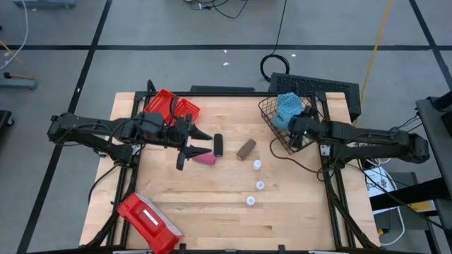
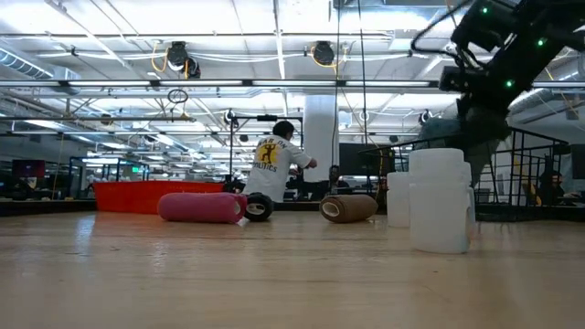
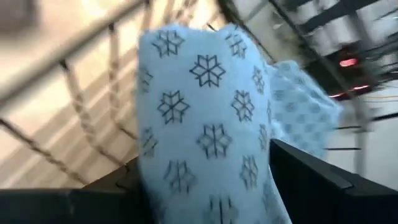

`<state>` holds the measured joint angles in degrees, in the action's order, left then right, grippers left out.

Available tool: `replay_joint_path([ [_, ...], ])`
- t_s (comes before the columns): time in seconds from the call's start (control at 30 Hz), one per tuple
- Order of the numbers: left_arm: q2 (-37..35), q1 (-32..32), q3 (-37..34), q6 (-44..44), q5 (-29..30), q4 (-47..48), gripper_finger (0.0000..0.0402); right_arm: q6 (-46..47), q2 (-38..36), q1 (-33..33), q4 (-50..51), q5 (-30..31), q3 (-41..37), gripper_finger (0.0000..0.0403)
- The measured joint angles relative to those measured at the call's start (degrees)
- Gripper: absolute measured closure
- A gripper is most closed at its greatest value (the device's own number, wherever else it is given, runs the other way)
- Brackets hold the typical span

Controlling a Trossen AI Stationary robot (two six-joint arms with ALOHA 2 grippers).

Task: Pick & place medical supplies in basket/bin
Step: Put the blue patient gown into the wire basket

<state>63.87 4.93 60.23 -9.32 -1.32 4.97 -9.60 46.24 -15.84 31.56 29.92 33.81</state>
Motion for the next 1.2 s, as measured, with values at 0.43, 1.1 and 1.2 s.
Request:
replay_joint_path([
  [0.43, 0.0, -1.7, 0.0, -1.5, 0.0, 0.0, 0.0190, 6.3, 0.0, -8.6, 9.5, -18.6, 6.7, 0.0151],
  [1.1, 0.0, -1.7, 0.0, -1.3, 0.0, 1.6, 0.0190, 15.8, 2.5, -9.9, 19.8, -25.6, 18.6, 0.0162],
  [1.2, 0.0, -1.7, 0.0, -1.3, 0.0, 2.6, 0.0190, 17.5, 5.2, -9.1, 20.7, -25.6, 16.6, 0.0170],
])
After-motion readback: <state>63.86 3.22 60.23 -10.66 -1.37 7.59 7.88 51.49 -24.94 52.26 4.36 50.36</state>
